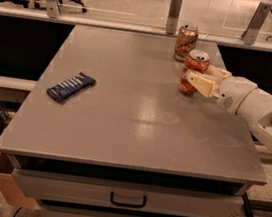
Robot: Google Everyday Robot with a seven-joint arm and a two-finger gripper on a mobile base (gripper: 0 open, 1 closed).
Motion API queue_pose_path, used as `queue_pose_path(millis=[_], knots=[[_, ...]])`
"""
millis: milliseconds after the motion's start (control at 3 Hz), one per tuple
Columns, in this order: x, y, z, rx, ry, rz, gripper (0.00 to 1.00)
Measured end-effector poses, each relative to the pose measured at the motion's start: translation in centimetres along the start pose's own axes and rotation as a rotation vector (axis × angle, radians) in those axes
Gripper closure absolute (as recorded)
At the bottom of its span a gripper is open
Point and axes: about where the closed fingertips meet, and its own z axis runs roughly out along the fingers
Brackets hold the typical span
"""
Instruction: Move coke can near rxbar blueberry
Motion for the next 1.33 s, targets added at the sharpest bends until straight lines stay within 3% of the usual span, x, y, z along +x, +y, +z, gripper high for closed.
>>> queue_pose_path(millis=[333, 667, 1333], knots=[[-1.8, 2.3, -0.5, -0.022, 0.018, 0.007, 1.00], [-3.2, 6.6, -0.9, -0.043, 0.043, 0.025, 1.00], [-2.5, 18.0, -1.1, -0.125, 0.050, 0.100, 1.00]])
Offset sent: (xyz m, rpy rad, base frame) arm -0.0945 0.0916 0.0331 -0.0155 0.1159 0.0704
